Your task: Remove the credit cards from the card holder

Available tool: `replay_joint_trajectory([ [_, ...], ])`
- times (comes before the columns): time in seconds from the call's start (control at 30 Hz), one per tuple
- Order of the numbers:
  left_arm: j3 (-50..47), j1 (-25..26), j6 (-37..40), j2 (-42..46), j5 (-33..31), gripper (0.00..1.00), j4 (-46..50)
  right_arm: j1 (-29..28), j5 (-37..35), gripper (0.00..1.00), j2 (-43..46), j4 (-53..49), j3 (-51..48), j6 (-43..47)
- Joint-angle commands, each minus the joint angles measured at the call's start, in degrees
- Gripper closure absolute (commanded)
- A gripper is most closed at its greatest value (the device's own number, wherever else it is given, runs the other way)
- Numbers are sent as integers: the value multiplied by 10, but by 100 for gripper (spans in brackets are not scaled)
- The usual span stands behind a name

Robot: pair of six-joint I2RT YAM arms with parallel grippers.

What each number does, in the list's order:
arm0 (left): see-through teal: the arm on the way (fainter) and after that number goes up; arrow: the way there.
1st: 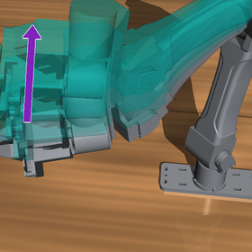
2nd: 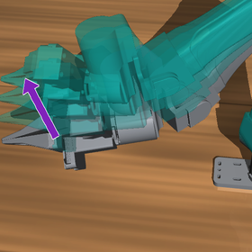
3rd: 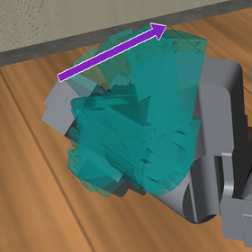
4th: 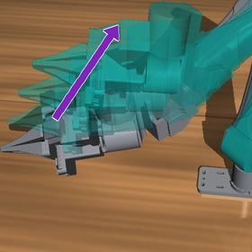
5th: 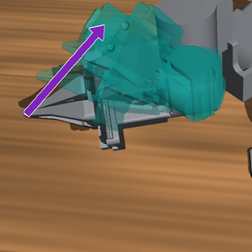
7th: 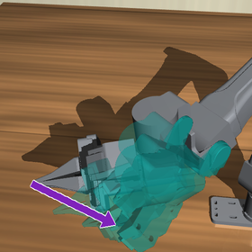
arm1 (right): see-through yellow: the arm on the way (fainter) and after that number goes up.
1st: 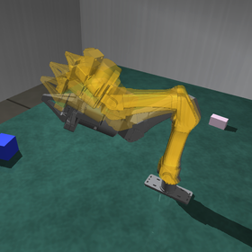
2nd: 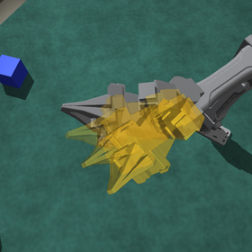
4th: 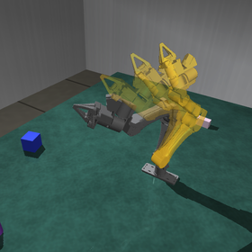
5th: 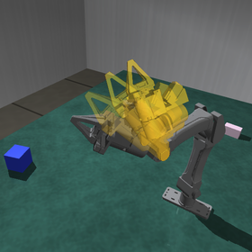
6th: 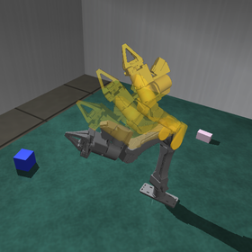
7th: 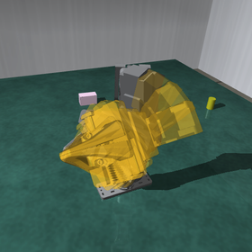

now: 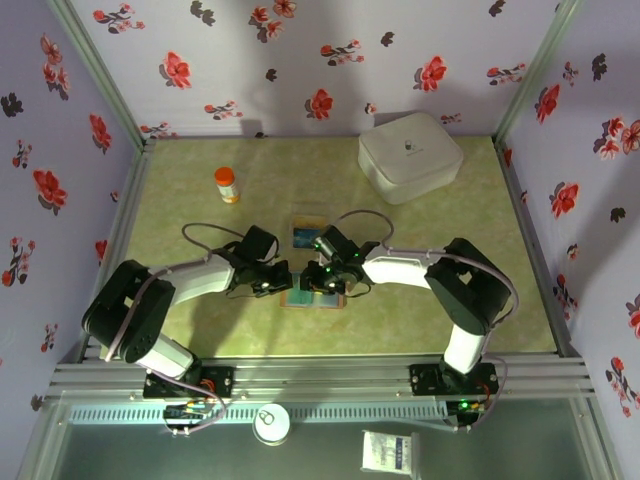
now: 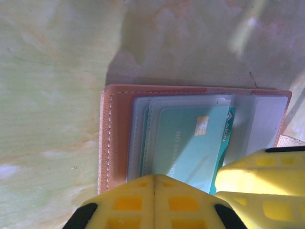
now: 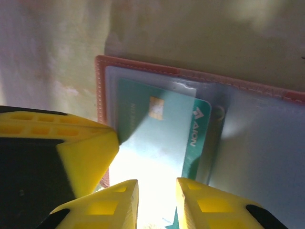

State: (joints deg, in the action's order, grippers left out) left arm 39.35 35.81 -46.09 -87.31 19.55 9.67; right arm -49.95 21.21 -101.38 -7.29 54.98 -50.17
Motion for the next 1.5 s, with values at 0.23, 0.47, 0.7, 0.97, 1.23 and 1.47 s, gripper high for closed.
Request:
replay_joint_trajectory([
  [0.23,-18,-10,11,20,-17,95,28,-3,-33,74,-10,-46,16,7],
  [0.47,-24,-13,10,21,-16,95,26,-3,-48,74,2,-79,25,19],
  [0.7,-19,-12,7,28,-11,95,26,-3,-44,74,27,-70,27,18],
  [0.97,-1,-10,3,43,5,98,28,1,-47,73,44,-67,21,24],
  [1.23,-2,0,-2,16,9,100,13,7,-35,73,25,-58,23,28],
  [1.47,0,0,-2,1,19,100,-1,13,-28,73,10,-55,24,32],
])
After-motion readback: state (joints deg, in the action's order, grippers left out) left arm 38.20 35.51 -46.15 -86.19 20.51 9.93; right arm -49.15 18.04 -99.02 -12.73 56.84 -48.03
